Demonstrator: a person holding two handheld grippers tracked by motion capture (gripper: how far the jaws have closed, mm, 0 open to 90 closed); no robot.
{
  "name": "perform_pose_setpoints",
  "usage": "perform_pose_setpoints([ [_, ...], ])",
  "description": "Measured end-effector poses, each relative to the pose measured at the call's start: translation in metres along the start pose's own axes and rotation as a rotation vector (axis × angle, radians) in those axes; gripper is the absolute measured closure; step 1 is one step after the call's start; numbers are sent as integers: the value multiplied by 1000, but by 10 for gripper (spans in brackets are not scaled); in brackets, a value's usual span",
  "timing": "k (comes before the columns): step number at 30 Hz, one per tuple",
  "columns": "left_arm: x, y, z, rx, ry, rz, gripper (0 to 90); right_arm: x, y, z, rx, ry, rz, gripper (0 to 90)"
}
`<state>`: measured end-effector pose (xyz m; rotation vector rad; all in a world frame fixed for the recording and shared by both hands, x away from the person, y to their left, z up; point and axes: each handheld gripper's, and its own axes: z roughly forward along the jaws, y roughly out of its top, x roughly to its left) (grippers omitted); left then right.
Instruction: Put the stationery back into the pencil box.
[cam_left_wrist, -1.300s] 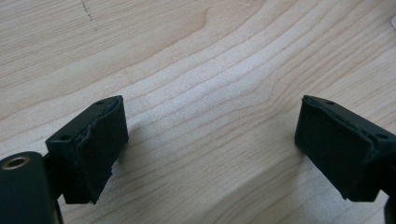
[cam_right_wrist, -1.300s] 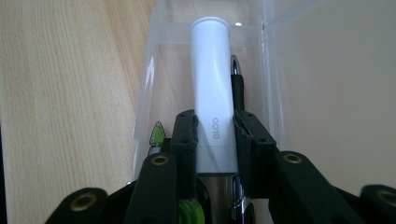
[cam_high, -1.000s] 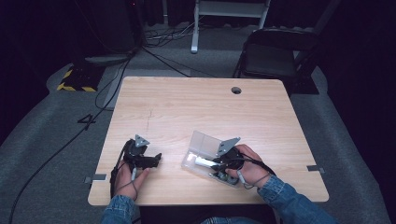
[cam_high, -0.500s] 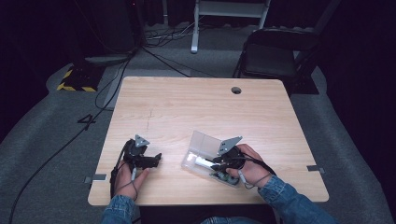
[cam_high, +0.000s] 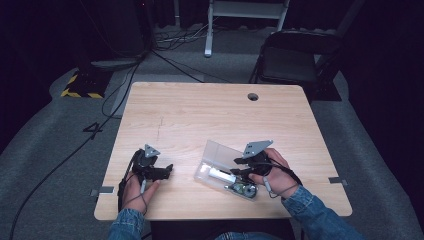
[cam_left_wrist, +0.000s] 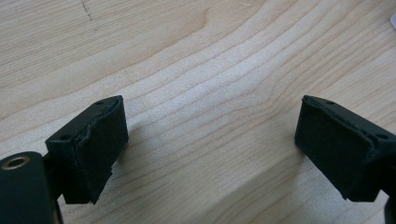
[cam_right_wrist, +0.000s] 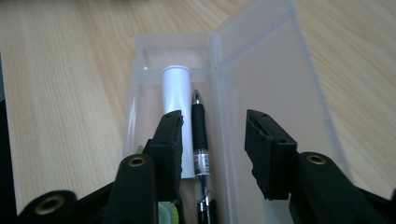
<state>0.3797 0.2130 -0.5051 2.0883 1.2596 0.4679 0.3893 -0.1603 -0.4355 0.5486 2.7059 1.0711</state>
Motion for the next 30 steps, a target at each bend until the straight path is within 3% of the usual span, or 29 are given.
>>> perform_pose_setpoints([
  [18,0,0,0,1,-1,0,100,-38,-9,-48,-112,-172,114,424],
  [30,7,-2,-2,-1,3,-4,100,-61,-26,-62,-110,-233,182,358],
])
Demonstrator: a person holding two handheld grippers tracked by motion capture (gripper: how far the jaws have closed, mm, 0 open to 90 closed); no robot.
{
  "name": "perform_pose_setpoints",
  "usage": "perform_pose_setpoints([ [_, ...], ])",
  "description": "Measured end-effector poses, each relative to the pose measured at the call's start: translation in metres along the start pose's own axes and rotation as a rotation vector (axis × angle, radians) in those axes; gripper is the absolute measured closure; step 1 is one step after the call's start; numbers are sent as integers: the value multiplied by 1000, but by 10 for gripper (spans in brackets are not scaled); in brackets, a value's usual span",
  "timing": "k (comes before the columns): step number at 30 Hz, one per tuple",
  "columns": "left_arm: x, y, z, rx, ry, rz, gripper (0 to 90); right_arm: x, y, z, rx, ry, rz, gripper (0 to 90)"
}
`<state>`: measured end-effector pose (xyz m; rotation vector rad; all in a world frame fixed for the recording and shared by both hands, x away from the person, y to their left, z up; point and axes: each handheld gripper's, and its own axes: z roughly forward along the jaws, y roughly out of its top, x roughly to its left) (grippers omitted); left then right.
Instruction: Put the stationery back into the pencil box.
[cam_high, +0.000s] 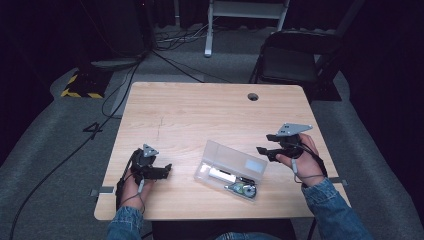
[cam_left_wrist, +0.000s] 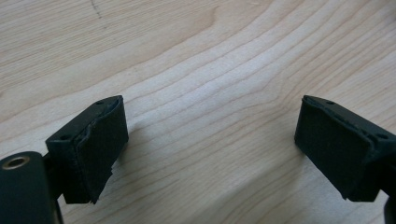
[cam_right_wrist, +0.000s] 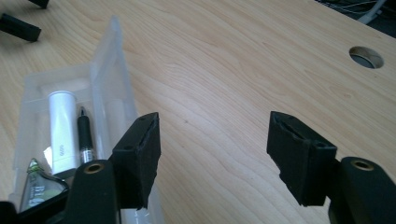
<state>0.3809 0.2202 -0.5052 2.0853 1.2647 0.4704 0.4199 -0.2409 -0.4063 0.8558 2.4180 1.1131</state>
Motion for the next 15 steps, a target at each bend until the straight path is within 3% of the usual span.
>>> perform_pose_setpoints([
  [9,1,0,-1,0,4,3,100,-18,-10,-2,4,-36,49,325],
  [15,4,-2,-2,1,6,0,99,-37,-22,-3,25,-67,106,282],
])
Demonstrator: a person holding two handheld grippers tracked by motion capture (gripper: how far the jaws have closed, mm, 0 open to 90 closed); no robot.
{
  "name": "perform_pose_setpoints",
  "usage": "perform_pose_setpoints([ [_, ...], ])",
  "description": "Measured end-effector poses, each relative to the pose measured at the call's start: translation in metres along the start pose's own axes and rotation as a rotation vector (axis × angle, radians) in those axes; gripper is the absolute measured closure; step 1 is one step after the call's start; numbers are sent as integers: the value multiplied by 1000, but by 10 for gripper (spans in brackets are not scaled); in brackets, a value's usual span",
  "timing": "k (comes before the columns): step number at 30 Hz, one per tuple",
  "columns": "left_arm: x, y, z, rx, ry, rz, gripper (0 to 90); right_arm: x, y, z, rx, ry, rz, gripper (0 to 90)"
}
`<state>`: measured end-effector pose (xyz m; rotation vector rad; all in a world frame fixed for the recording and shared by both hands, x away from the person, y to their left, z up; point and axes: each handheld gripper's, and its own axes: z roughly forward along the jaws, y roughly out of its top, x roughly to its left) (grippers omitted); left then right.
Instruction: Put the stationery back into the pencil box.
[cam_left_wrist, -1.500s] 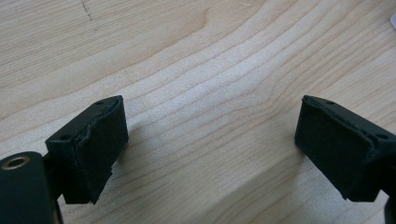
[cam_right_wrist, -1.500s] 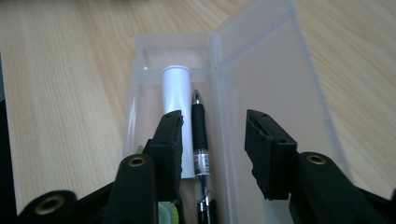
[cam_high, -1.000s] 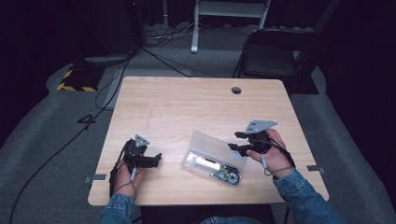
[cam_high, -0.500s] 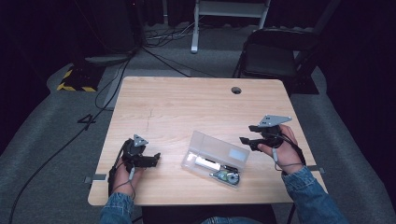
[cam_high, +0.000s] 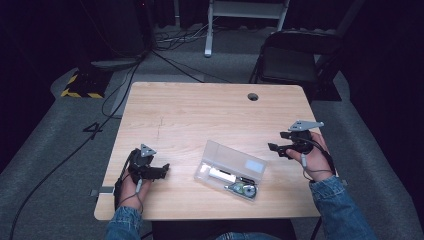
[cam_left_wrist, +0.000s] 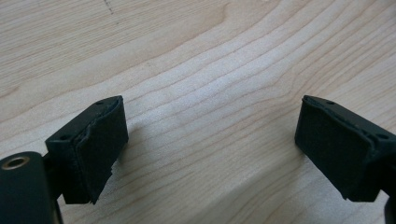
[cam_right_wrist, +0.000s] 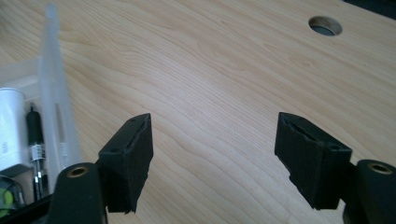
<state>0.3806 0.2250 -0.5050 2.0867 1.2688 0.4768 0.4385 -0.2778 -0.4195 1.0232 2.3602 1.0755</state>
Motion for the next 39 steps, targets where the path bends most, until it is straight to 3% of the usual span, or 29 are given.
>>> perform_pose_setpoints([
  [12,1,0,0,-2,1,-2,99,-22,-29,10,21,-55,56,224],
  [19,1,0,0,-2,1,-1,99,-34,-49,19,62,-75,76,208],
  [30,0,0,0,-2,1,-2,99,-43,-62,30,82,-97,104,208],
  [35,0,0,0,-3,1,-2,99,-44,-66,36,108,-104,90,208],
  [39,0,0,0,-3,1,-2,99,-45,-70,42,88,-95,106,164],
])
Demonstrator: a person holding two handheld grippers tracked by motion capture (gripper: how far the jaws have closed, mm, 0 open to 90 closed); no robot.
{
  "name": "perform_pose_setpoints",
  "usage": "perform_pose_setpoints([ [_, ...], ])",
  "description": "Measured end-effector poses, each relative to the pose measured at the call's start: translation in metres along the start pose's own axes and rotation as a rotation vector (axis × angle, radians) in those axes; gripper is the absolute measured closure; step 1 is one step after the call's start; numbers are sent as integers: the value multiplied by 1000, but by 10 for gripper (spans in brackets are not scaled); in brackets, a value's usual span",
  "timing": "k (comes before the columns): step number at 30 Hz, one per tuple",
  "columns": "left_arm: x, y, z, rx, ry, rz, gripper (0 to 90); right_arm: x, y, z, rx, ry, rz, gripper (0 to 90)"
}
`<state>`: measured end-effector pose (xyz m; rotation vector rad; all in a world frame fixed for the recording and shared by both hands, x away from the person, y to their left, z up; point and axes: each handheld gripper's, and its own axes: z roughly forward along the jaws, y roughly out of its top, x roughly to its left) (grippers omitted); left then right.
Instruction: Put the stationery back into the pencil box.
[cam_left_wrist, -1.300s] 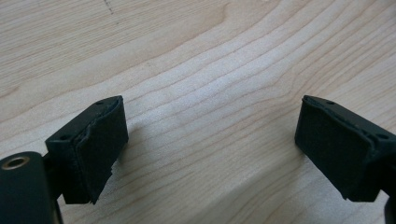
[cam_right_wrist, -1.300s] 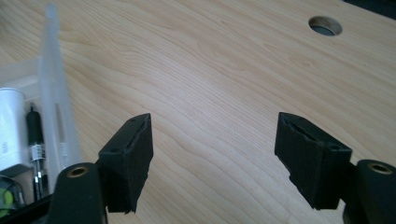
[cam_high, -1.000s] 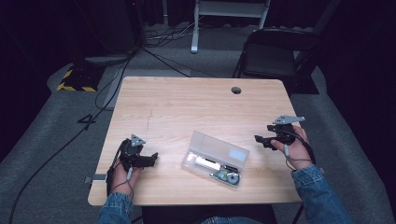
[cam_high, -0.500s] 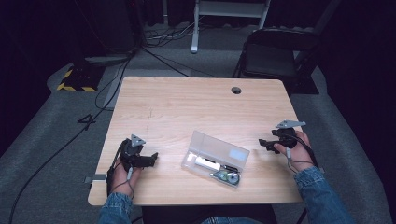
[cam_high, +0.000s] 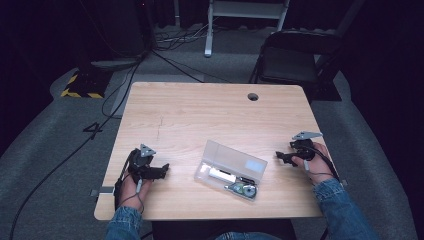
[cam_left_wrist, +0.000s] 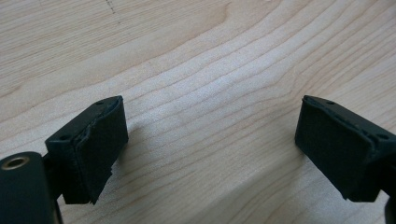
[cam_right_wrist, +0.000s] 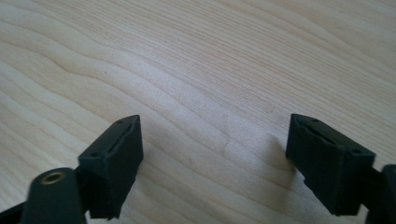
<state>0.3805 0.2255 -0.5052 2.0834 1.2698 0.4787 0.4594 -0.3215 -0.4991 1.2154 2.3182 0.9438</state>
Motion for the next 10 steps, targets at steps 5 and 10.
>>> perform_pose_setpoints([
  [5,0,0,0,0,0,0,99,1,-4,3,-43,-14,13,133],
  [10,0,0,0,0,0,0,99,1,-4,3,-44,-13,12,133],
])
